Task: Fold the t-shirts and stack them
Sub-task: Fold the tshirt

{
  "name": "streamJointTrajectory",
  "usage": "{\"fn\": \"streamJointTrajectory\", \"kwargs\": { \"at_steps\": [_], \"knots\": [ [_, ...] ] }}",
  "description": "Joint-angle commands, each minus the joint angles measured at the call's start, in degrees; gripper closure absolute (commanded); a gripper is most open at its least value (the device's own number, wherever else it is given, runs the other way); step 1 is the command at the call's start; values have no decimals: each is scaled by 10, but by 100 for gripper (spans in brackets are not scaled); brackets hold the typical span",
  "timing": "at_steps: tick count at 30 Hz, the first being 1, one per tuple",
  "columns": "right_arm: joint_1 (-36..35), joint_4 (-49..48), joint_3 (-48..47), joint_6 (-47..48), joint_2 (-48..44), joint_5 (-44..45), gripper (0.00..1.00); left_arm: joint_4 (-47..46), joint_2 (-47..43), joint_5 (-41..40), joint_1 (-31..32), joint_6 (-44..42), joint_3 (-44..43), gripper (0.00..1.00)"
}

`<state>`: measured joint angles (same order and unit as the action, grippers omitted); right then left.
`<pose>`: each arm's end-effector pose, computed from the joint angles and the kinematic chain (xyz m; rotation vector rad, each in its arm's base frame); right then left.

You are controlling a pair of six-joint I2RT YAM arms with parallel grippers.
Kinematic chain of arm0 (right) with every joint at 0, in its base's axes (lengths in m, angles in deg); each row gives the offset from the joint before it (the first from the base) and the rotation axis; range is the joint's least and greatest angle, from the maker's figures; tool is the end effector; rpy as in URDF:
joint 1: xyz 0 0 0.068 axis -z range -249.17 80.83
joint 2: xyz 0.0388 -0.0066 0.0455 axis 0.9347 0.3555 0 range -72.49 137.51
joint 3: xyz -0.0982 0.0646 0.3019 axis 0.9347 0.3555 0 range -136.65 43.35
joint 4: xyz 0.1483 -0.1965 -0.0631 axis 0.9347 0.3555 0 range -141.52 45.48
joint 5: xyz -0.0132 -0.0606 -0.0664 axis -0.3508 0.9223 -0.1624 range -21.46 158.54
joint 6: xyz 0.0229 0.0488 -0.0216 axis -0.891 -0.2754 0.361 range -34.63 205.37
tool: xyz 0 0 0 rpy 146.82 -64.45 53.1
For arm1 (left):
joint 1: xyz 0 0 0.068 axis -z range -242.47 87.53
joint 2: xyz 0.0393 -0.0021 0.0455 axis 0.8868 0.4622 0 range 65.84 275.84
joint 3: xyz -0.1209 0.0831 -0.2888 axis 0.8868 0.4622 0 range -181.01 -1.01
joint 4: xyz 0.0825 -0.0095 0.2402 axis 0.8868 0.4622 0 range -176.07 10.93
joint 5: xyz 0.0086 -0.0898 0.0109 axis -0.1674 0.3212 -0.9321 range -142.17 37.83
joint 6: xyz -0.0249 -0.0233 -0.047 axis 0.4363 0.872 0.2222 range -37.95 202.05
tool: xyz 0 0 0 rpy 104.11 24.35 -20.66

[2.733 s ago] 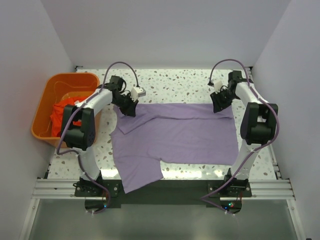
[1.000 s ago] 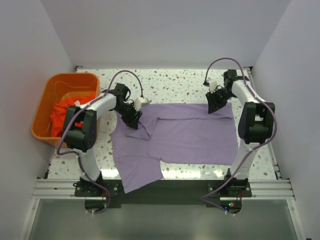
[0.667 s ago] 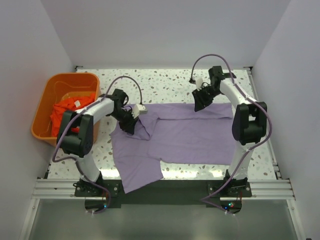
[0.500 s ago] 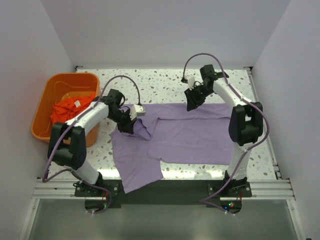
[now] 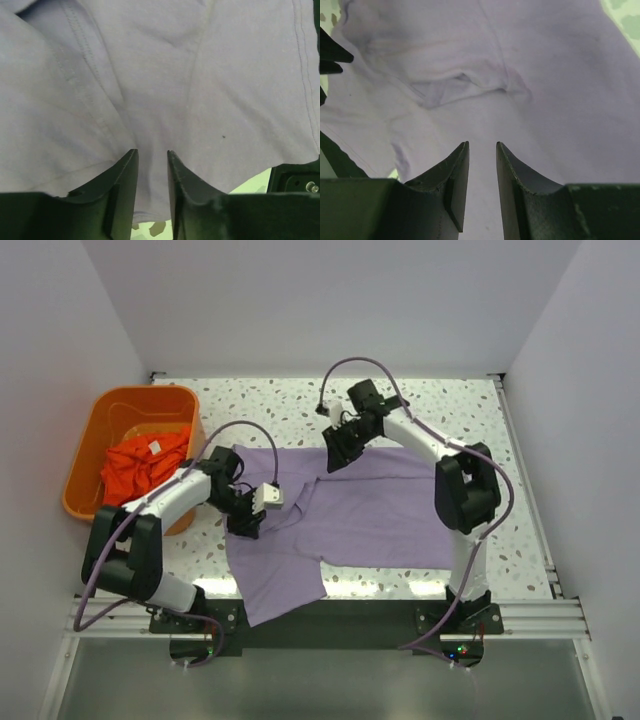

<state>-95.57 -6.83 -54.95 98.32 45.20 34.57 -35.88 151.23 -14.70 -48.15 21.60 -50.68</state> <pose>0.4000 0.2245 0.2741 -1.0612 2.4179 0.8702 0.2164 -0.0814 0.2325 1.6706 2.1323 -0.8073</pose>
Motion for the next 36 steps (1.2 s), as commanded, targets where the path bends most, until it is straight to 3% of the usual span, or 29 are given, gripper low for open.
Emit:
{"fn": "streamJointTrajectory", "kwargs": {
  "at_steps": [1, 5, 11, 15, 25, 36],
  "knots": [
    [-30, -60, 7, -60, -7, 3, 69, -18, -47, 13, -1, -36, 25, 64],
    [-65, -52, 11, -67, -4, 13, 77, -59, -79, 32, -10, 25, 22, 64],
    [-117, -81, 27, -77, 3, 55, 76, -164, -74, 75, -32, 220, 23, 64],
    [-135, -78, 19, -74, 19, 82, 76, -207, -61, 88, -69, 306, 15, 64],
    [-170, -101, 28, -83, 37, 126, 73, -164, 49, 42, -83, 380, -41, 62],
    [-199, -96, 18, -82, 68, 170, 67, -164, 88, 45, -83, 410, -53, 62]
  ]
}}
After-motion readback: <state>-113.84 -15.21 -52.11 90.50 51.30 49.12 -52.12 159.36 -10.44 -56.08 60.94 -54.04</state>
